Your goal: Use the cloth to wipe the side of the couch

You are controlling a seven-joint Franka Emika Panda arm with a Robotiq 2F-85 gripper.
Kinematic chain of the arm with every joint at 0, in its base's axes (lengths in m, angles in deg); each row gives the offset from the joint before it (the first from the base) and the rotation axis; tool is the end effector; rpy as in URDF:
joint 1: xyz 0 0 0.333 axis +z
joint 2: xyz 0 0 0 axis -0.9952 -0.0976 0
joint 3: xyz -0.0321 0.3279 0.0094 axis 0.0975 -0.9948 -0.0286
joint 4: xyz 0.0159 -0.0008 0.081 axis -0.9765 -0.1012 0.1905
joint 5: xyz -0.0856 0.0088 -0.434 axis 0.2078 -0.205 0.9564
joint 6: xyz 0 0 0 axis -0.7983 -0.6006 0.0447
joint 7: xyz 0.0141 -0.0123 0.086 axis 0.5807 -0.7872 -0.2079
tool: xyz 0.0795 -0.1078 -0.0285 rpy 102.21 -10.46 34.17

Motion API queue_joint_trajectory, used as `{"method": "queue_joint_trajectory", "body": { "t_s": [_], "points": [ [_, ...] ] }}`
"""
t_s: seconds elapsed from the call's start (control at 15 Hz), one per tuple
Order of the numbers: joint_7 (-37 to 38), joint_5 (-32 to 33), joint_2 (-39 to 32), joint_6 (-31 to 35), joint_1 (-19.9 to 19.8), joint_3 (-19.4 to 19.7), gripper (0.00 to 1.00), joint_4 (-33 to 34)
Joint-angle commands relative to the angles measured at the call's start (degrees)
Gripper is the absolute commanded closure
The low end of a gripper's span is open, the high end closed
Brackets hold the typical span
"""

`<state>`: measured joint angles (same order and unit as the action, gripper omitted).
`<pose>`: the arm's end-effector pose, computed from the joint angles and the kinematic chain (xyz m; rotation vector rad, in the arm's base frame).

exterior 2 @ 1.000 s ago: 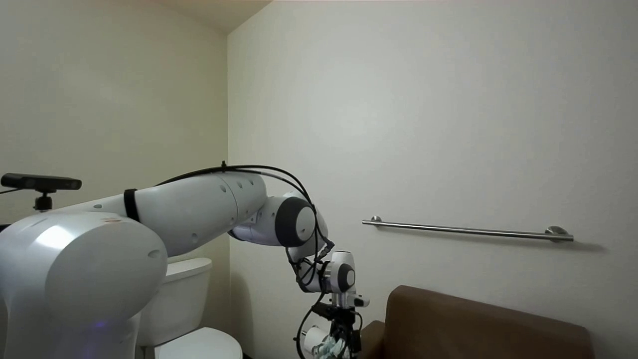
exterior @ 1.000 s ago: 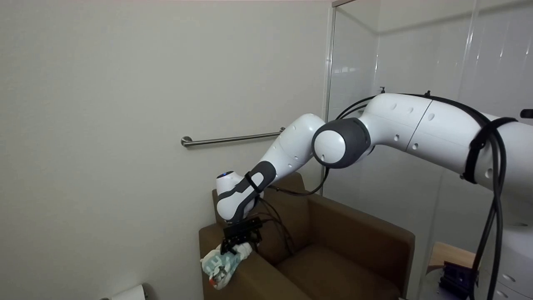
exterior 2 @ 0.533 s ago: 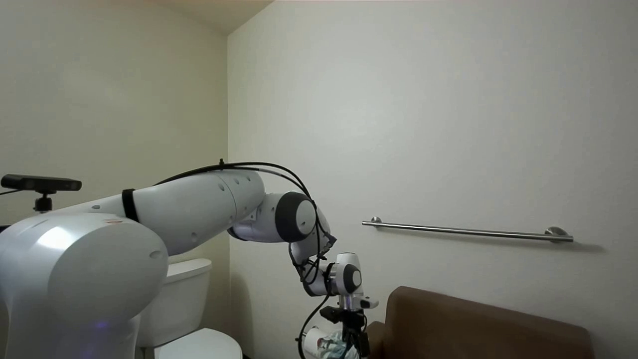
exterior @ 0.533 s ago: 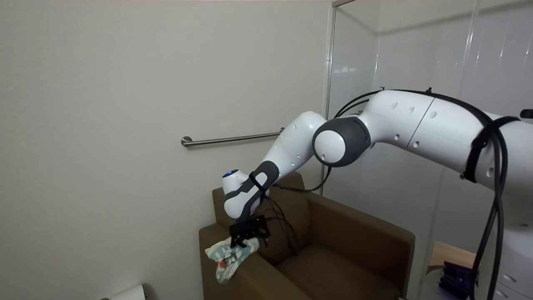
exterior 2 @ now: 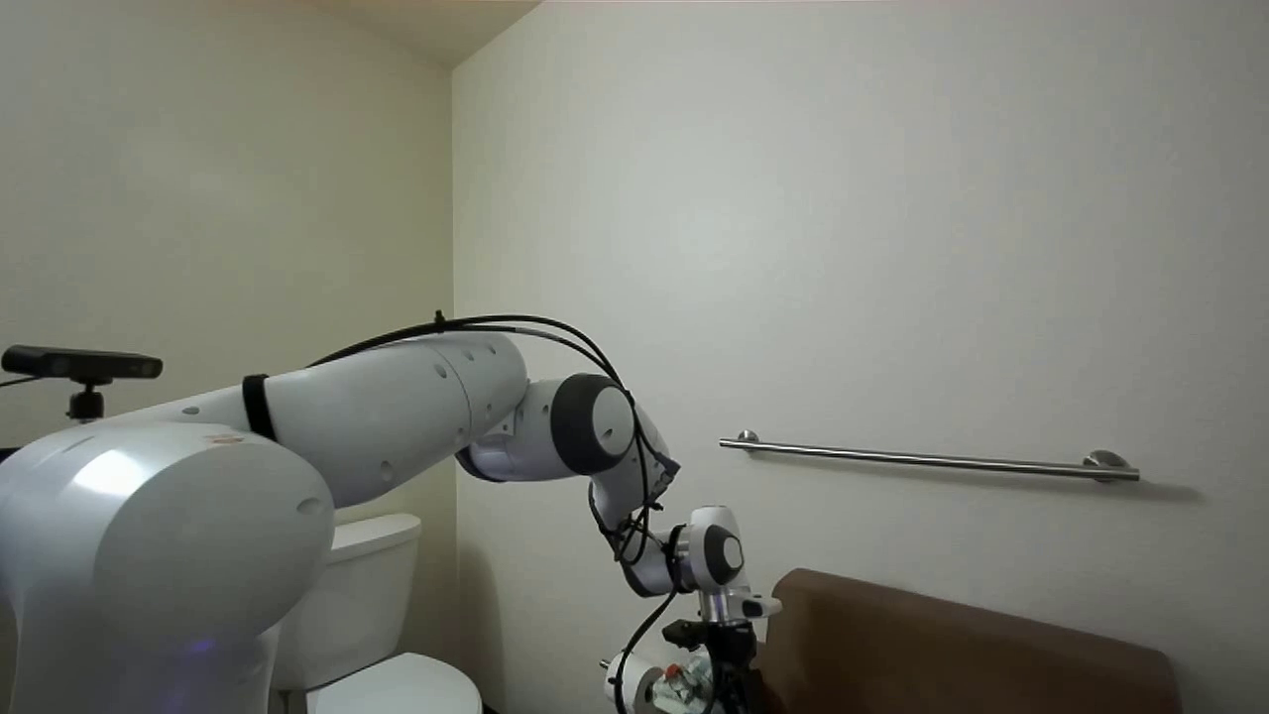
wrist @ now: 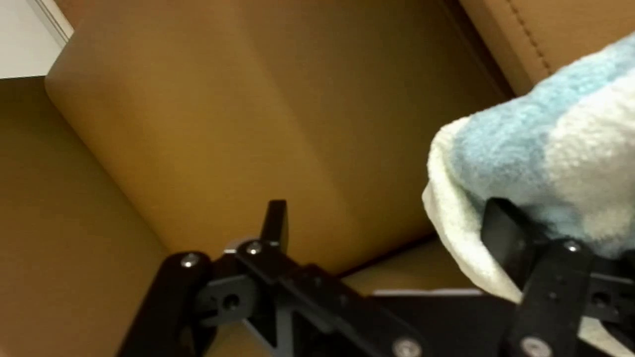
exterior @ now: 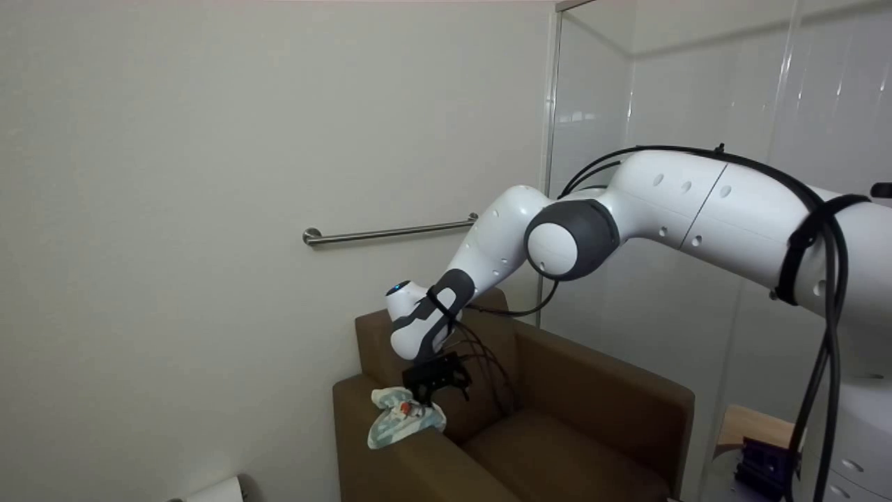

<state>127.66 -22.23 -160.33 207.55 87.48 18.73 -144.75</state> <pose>0.7408 -0.0536 -0.0600 2.5709 -1.0642 -0.1951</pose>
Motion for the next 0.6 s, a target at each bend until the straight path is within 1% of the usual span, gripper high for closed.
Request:
{"method": "queue_joint_trajectory", "body": {
  "t_s": [0.0, 0.27, 0.53],
  "points": [
    [-0.19, 0.06, 2.66, 0.73, 0.85, -0.57, 0.0, -3.04],
    [0.02, 0.69, 3.58, 0.91, 3.11, -0.47, 0.0, -2.76],
    [0.71, 0.42, 4.98, 0.43, 4.19, 0.28, 0.0, -2.73]
  ]
}}
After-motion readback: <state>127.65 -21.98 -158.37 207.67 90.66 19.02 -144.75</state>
